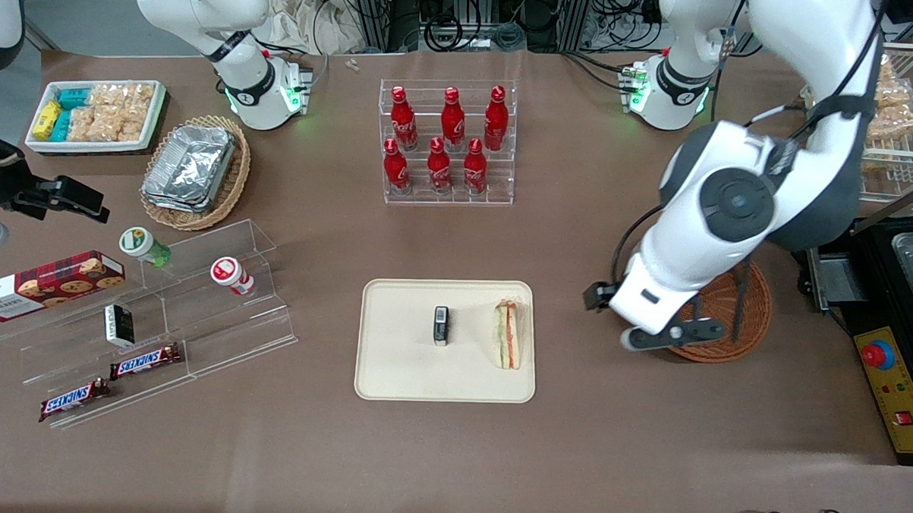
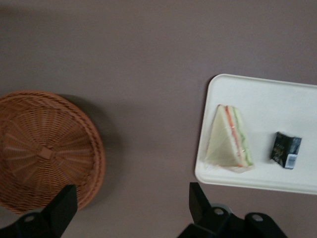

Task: Place sandwich from basket to tray

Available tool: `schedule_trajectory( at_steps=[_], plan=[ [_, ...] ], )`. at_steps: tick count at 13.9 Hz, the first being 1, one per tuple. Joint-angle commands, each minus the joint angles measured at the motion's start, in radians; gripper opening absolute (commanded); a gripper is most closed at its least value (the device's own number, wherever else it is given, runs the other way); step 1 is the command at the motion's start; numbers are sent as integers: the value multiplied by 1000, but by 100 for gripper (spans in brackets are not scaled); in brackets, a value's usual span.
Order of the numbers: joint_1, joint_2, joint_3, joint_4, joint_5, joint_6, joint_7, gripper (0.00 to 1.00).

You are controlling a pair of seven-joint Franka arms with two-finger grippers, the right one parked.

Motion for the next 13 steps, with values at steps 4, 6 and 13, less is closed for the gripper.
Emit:
schedule_trajectory(
  at_steps=[4, 6, 13],
  plan=[
    [9, -290, 212, -292, -80, 13, 405, 100],
    [30, -308, 257, -300, -81, -5, 503, 100],
    [80, -214, 258, -125, -64, -132, 652, 100]
  ],
)
